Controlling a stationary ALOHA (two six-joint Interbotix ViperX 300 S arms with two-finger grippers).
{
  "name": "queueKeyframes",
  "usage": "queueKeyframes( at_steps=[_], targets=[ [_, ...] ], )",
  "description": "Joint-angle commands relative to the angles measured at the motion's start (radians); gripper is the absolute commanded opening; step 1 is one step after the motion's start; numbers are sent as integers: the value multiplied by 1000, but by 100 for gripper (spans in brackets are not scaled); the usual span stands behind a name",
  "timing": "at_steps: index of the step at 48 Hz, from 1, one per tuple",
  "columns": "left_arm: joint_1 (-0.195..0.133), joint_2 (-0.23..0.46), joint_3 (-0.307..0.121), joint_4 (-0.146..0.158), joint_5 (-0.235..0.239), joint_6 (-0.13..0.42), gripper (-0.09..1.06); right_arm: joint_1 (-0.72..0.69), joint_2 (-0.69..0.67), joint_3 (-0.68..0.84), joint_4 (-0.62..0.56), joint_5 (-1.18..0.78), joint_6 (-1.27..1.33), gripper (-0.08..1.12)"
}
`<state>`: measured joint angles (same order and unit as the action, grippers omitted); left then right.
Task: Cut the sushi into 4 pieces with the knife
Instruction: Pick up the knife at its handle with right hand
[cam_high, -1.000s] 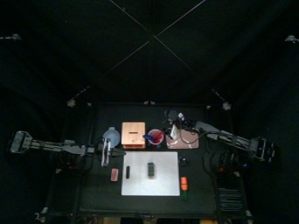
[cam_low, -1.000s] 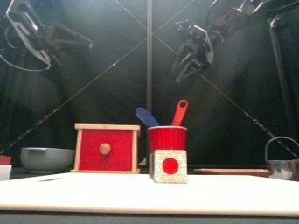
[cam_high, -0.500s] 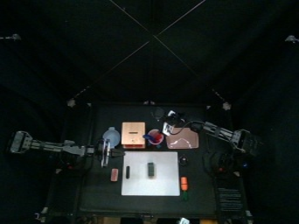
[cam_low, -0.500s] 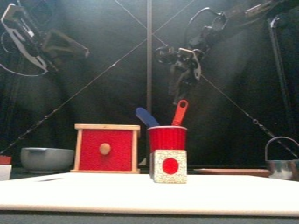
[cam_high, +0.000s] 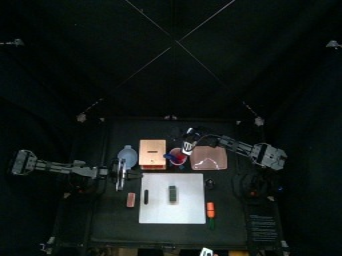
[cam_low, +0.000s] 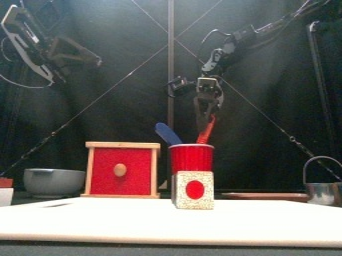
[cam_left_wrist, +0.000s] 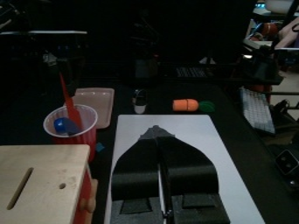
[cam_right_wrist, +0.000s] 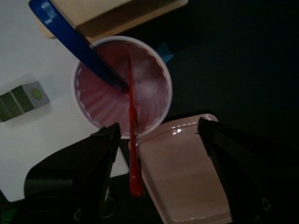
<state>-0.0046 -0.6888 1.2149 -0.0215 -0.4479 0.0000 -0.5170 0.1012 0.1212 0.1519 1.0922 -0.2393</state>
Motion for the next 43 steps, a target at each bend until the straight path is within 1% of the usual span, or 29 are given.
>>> queueKeyframes(
  at_steps=[1, 5, 10, 24, 29, 34, 40, 43],
  targets=[
    [0, 2, -11, -3, -8, 0, 0, 3, -15, -21, 0, 12, -3, 98],
    [0, 2, -9, -3, -8, 0, 0, 3, -11, -23, 0, 14, -3, 94],
    [0, 2, -8, -3, -8, 0, 0, 5, -6, -25, 0, 14, -3, 86],
    [2, 2, -8, -3, -8, 0, 0, 2, 2, -32, 5, 31, -3, 49],
    [2, 2, -8, -3, -6, 0, 0, 3, 2, -44, 9, 46, -3, 39],
    [3, 2, -8, -3, -6, 0, 0, 2, 3, -63, 31, 67, -3, 34],
    [3, 2, -8, -3, -6, 0, 0, -3, 14, -75, 40, 84, -3, 34],
    [3, 2, -8, -5, -6, 0, 0, -3, 17, -86, 35, 92, -3, 32]
  ],
)
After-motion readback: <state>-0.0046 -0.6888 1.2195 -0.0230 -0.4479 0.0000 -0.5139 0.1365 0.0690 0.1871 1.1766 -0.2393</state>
